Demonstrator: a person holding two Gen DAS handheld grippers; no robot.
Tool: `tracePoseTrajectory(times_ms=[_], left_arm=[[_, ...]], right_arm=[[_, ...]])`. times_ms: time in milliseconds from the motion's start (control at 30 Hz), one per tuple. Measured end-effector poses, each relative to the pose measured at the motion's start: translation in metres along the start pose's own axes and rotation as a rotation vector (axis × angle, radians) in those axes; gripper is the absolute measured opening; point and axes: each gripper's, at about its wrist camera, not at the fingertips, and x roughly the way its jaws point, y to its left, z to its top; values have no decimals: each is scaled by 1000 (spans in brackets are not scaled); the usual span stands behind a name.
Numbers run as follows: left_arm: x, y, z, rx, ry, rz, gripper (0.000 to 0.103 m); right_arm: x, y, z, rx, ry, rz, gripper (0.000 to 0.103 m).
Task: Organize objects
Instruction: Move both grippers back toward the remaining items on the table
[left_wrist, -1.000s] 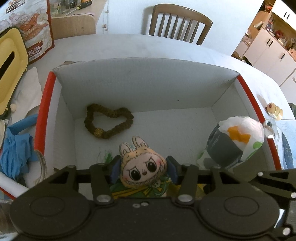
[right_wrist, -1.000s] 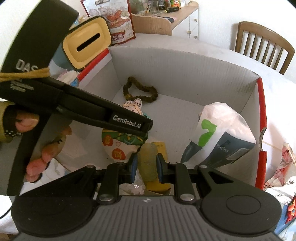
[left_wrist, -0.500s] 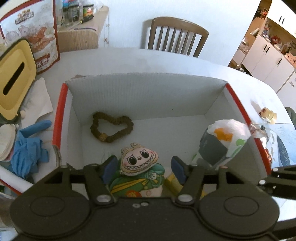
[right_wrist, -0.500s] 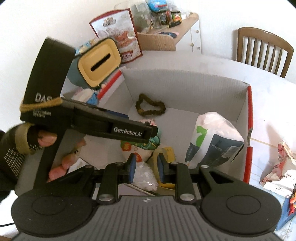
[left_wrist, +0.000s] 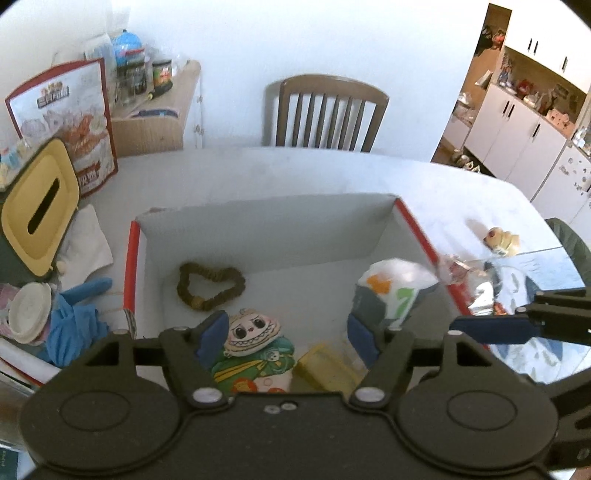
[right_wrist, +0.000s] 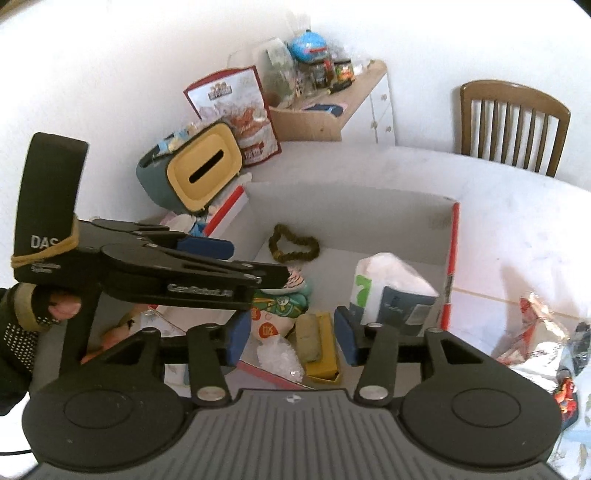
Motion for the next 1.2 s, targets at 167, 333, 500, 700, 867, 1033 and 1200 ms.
tracePoseTrajectory(times_ms=[167, 333, 500, 700, 867, 1033, 1200], left_arm=[[-15, -10, 1, 14, -30, -6, 74], [-26, -22, -2, 35, -51, -9, 76], [-36, -35, -4, 36, -62, -28, 78], [-48, -58, -5, 55, -84, -42, 82], [-53, -80, -5, 69, -98, -51, 84], [-53, -100, -6, 77, -104, -53, 86], [-51, -116, -6, 78, -109, -53, 91]], right_arm=[[-17, -4, -1, -8, -35, 1, 49], [-38, -13, -4, -7, -77, 2, 56], [-60, -25, -8, -8, -120, -9, 62], [-83, -40, -14, -18, -167, -30, 67], [-103, -56, -23, -14, -191, -39, 69], [-125, -68, -33, -47, -220, -58, 75], [-148, -87, -43, -67, -245, -105, 79]])
